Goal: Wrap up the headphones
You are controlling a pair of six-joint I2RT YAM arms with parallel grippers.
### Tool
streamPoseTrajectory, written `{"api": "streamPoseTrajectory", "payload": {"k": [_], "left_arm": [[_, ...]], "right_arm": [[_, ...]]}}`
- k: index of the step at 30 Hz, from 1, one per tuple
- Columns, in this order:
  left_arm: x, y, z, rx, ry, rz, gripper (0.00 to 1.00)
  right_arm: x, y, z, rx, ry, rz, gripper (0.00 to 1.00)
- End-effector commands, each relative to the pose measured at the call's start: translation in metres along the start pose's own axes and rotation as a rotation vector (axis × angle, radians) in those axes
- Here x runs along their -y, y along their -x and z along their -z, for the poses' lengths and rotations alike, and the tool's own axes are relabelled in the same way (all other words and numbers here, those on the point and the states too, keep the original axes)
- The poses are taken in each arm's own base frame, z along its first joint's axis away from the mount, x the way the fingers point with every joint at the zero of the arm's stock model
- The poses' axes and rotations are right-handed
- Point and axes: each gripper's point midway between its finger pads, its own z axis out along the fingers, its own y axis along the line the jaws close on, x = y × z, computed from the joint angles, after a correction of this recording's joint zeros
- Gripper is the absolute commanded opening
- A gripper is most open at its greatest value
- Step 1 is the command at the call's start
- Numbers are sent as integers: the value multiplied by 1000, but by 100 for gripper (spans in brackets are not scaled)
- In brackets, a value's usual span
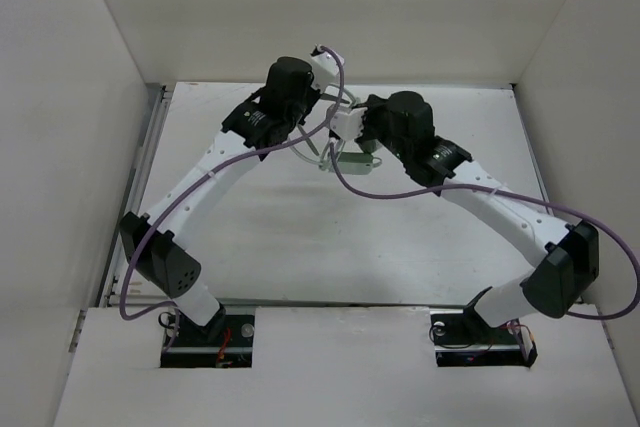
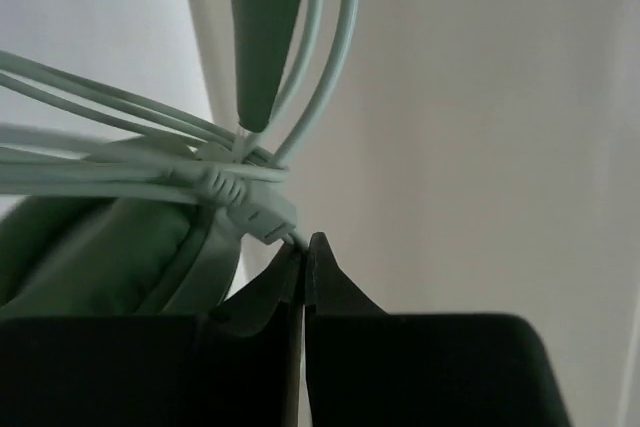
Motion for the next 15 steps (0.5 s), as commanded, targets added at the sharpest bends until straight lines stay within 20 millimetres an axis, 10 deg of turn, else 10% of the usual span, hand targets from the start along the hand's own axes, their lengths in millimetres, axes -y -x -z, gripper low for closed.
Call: {"api": "streamPoseTrajectory", "payload": {"k": [1, 9, 15], "left_arm": [[-8, 62, 50, 202, -73, 112, 0], [19, 55, 67, 186, -268, 178, 0], [39, 35, 71, 124, -372, 221, 0]], "right_arm": [[73, -20, 10, -98, -287, 113, 3], [45, -39, -1, -71, -164, -55, 23], [22, -16, 9, 45, 67, -268, 25]]}}
